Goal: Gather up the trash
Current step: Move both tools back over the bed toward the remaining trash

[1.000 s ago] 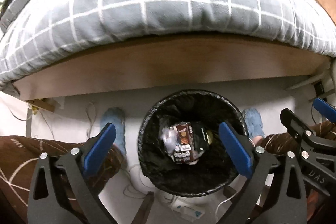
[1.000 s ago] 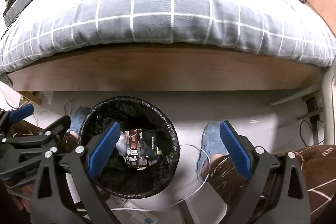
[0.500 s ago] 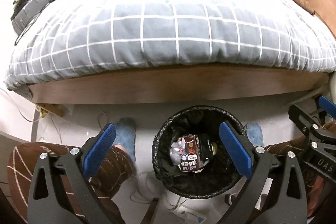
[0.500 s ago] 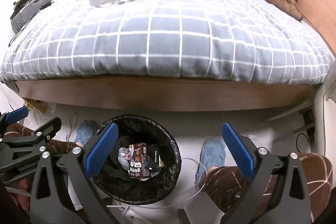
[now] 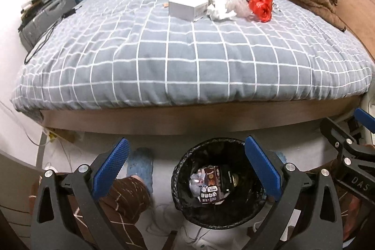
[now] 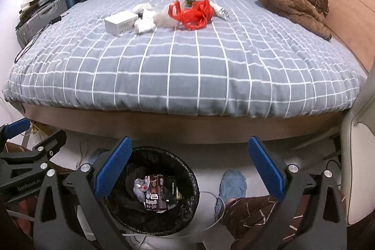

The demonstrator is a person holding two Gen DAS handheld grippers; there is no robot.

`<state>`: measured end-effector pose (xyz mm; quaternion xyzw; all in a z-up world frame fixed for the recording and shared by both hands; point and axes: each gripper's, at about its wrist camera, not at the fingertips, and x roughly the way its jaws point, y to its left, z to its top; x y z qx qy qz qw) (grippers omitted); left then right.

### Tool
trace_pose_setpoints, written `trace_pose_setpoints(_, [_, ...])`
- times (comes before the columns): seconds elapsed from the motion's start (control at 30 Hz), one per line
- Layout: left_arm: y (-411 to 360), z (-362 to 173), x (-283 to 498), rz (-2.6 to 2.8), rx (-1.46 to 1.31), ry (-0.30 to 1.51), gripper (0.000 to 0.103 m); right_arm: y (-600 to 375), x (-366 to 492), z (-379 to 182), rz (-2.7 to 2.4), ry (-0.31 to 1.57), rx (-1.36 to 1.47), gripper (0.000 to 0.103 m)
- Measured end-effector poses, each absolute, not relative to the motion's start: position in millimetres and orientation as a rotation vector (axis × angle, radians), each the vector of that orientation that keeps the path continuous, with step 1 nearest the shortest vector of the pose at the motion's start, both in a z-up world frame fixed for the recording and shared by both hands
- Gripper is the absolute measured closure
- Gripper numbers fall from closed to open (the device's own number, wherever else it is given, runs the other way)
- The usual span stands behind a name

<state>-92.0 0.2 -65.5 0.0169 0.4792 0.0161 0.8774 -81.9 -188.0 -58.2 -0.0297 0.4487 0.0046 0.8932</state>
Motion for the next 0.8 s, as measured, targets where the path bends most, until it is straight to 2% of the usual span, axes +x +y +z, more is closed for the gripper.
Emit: trace_pose_setpoints(0.8, [10.4, -11.3, -29.9, 0.055, 0.019, 0.903, 0.006, -195.8, -23.4, -11.7, 0.002, 0.834, -0.047, 0.008])
